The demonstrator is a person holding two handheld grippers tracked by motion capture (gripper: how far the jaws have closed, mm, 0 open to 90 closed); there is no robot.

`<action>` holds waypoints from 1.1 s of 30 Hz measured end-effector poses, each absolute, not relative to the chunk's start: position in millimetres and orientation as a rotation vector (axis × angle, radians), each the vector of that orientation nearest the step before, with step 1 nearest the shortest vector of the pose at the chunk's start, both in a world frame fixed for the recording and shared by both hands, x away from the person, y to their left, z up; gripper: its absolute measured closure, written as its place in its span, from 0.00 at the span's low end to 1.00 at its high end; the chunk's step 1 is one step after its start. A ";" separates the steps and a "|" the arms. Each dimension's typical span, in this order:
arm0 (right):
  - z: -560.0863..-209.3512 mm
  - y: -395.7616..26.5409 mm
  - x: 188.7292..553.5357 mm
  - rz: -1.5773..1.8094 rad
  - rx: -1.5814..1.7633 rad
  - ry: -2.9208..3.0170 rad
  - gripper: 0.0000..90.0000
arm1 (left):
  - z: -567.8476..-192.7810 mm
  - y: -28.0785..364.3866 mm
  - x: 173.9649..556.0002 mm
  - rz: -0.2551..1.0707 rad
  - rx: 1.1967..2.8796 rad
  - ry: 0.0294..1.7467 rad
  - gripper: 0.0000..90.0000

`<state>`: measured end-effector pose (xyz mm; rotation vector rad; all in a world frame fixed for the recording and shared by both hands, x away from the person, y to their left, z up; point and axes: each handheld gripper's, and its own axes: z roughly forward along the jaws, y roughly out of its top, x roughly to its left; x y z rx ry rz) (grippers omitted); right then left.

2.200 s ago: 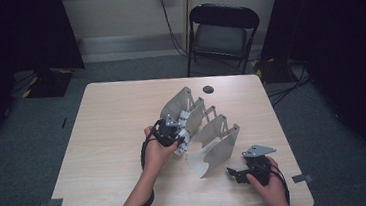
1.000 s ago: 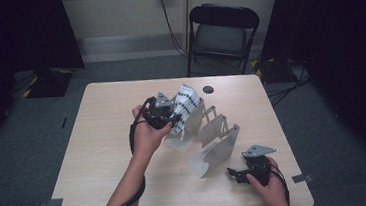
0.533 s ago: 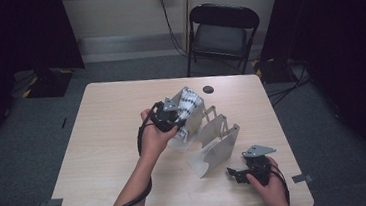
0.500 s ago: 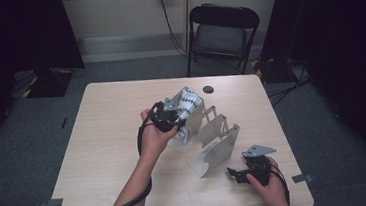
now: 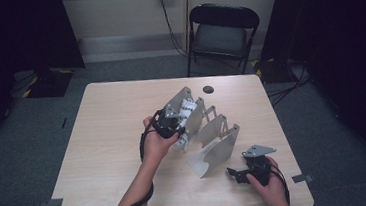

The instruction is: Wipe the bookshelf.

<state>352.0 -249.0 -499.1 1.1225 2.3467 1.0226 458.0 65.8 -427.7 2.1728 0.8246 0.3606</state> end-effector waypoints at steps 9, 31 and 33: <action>-499.1 -249.0 352.0 1.023 1.122 2.347 0.15 | -451.9 68.6 452.9 0.314 2.191 0.856 0.86; -499.1 -248.9 352.0 1.022 1.122 2.346 0.15 | -437.4 87.1 431.0 0.331 2.156 0.853 0.86; -499.1 -248.9 352.0 1.022 1.122 2.346 0.15 | -423.0 88.0 430.9 0.365 2.141 0.837 0.86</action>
